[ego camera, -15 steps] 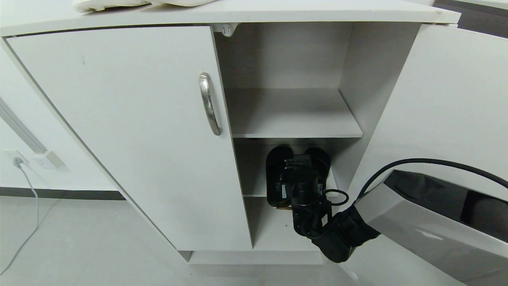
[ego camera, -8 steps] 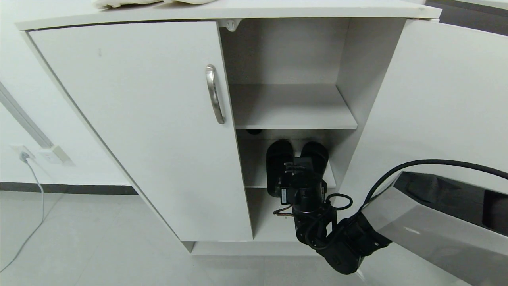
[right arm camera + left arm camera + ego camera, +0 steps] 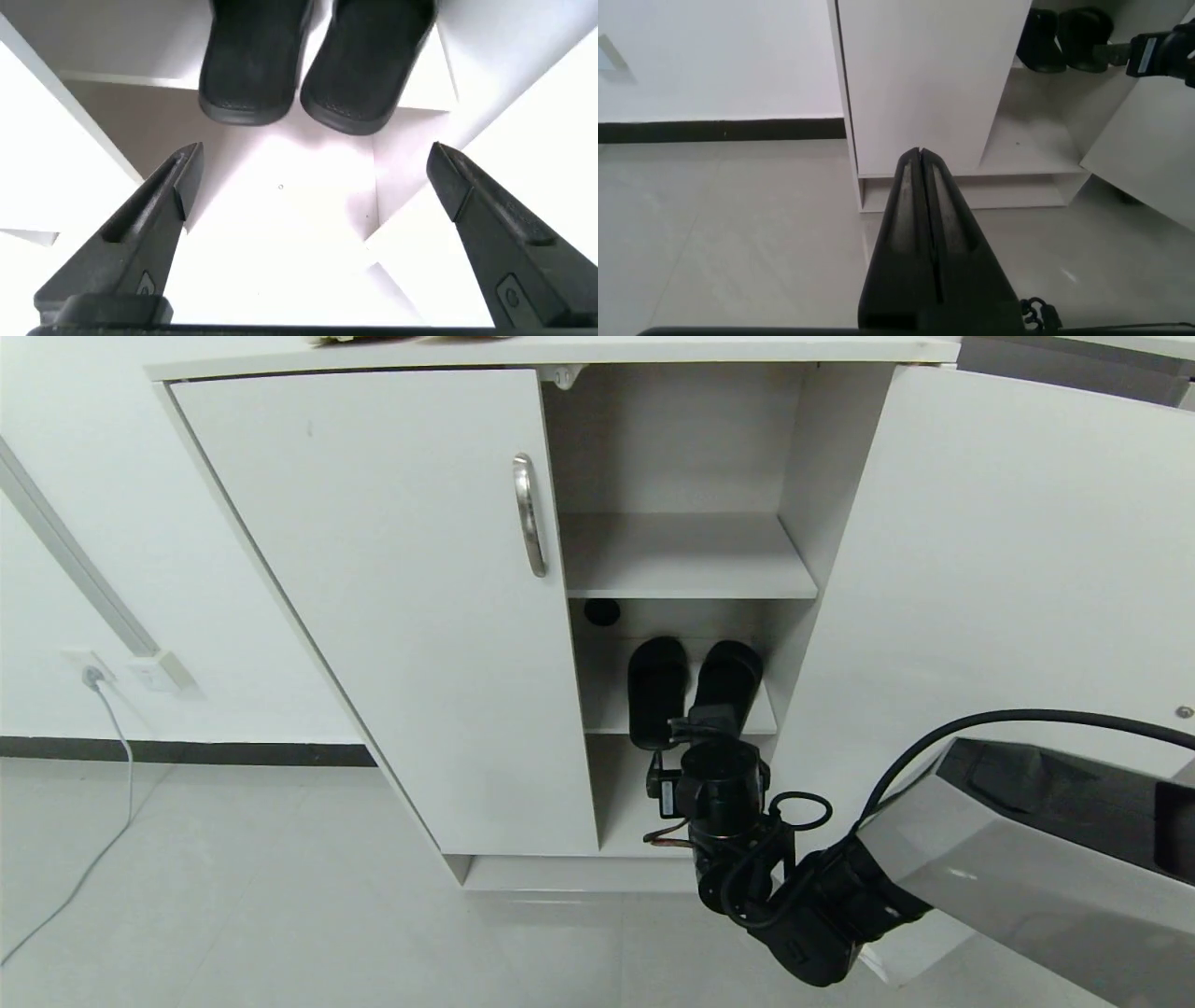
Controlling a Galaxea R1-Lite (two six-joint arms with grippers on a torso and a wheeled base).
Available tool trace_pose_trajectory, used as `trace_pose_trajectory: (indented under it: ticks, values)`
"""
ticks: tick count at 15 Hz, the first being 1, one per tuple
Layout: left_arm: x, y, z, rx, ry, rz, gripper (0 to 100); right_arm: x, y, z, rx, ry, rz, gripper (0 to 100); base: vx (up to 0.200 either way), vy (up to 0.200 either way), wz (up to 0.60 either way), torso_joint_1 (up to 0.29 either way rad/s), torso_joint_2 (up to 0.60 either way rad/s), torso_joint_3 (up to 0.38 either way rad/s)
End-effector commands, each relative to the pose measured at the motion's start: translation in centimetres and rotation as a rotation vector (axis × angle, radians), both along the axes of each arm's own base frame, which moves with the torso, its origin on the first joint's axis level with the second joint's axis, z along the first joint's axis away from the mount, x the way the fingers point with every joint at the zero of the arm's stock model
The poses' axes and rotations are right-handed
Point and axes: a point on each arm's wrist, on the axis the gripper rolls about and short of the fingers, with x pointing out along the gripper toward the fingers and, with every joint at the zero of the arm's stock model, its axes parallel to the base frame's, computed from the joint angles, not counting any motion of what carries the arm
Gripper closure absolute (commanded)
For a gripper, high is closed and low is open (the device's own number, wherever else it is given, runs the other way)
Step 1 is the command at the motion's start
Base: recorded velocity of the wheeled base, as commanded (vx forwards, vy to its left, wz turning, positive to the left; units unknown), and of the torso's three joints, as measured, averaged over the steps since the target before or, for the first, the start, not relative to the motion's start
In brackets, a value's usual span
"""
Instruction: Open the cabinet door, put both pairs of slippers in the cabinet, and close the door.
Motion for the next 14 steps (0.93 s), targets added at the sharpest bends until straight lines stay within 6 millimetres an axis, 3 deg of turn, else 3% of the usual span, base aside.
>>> trace_pose_trajectory:
  ticks: [1, 9, 14]
  values:
    - [0.01, 0.00, 0.01, 0.002, 0.001, 0.000, 100, -0.12, -0.13, 0.30, 0.002, -0.002, 0.000, 0, 0.000, 0.000, 0.00, 0.000, 0.00, 0.000]
    - [0.01, -0.01, 0.01, 0.000, 0.001, -0.002, 100, -0.23, -0.14, 0.15, -0.013, 0.002, 0.005, 0, 0.000, 0.000, 0.00, 0.000, 0.00, 0.006]
    - [0.01, -0.01, 0.01, 0.000, 0.001, -0.002, 100, -0.31, -0.13, 0.08, -0.017, 0.004, 0.006, 0, 0.000, 0.000, 0.00, 0.002, 0.00, 0.182]
